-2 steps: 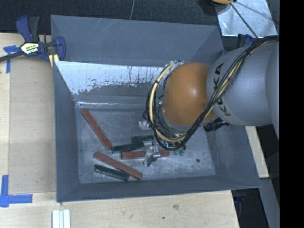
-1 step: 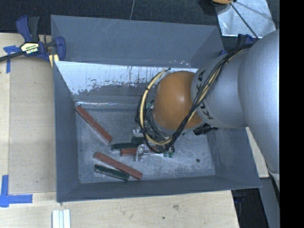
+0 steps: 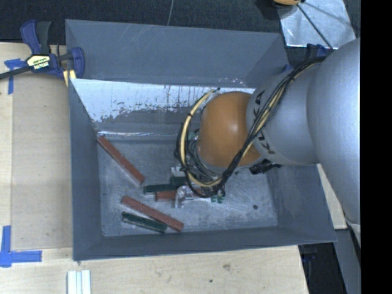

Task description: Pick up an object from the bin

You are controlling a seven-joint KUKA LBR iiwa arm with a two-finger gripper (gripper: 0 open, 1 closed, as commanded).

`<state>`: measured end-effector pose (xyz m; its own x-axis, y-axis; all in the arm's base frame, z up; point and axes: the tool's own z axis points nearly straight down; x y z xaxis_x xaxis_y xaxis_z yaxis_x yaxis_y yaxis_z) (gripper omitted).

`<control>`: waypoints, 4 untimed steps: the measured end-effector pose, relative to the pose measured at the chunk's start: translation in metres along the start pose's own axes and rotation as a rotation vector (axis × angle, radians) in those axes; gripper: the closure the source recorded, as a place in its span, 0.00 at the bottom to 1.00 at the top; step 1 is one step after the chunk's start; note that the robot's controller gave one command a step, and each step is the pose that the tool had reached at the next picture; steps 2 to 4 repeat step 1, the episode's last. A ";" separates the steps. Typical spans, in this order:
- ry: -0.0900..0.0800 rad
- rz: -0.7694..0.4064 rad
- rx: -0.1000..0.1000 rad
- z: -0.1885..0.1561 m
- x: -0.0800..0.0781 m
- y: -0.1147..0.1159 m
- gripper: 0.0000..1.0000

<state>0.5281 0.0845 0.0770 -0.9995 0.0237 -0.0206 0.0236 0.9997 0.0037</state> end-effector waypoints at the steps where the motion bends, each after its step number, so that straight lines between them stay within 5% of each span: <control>1: 0.014 -0.104 0.002 -0.155 0.004 0.034 1.00; 4: 0.014 -0.104 0.002 -0.155 0.004 0.034 1.00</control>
Offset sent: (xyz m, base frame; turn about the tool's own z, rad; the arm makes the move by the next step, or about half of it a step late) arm 0.0000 0.0000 0.0000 0.0000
